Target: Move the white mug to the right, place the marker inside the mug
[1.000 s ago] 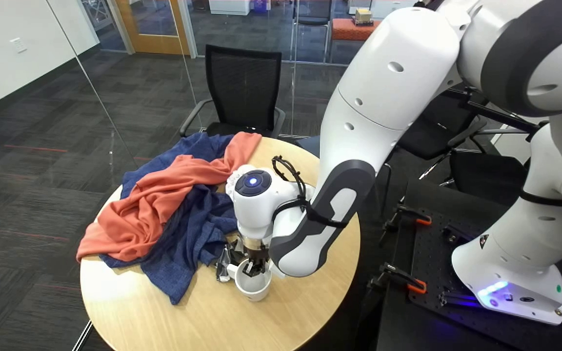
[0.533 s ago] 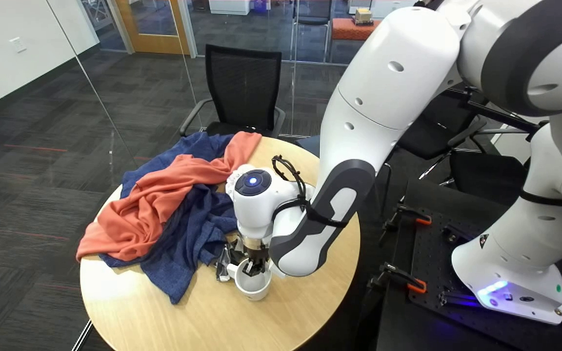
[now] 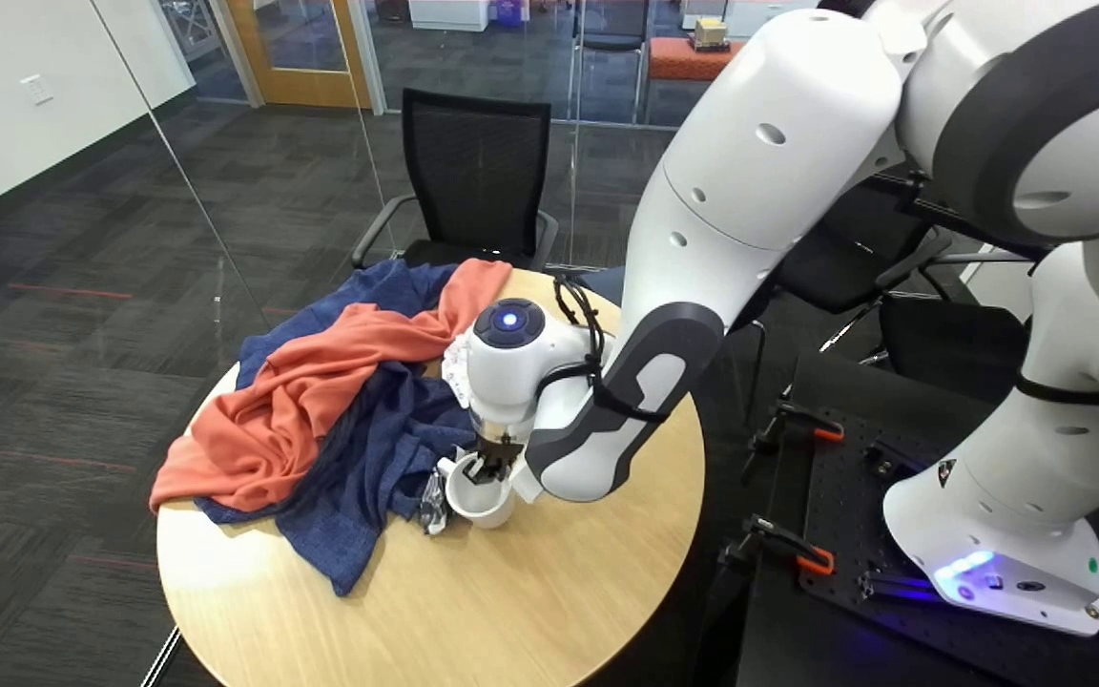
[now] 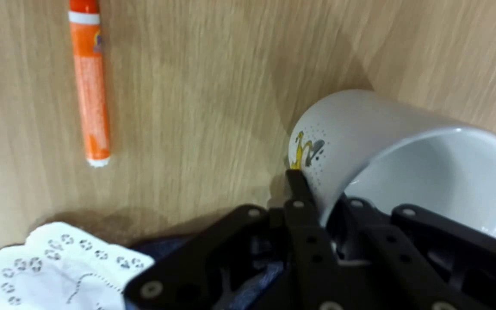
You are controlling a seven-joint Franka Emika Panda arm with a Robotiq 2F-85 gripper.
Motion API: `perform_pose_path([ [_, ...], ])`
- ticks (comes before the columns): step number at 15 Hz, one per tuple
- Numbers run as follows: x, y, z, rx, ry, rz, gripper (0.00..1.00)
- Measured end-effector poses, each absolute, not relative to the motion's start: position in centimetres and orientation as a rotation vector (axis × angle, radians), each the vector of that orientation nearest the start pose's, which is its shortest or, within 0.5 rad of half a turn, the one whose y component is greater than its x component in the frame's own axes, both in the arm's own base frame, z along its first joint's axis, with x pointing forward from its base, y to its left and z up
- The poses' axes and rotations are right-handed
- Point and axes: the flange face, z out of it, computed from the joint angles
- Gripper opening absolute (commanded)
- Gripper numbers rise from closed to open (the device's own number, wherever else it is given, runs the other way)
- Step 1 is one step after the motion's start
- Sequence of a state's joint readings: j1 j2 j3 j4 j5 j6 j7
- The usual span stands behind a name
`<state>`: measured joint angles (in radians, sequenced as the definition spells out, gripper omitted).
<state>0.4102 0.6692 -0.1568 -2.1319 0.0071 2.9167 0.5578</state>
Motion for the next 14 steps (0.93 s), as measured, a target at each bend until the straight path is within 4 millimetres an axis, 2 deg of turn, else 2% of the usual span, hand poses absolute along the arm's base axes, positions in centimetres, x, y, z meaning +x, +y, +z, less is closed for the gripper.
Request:
perform_pose_path([
  [4,57.1,8.2,12.9,-3.102,0.737,-0.350,0.03],
  [8,58.2,1.6,15.9,-3.024,1.061,-0.452,0.03],
  [11,58.1,-3.5,17.5,-2.945,1.311,-0.511,0.03],
  [14,57.2,-8.2,18.1,-2.847,1.564,-0.545,0.03],
])
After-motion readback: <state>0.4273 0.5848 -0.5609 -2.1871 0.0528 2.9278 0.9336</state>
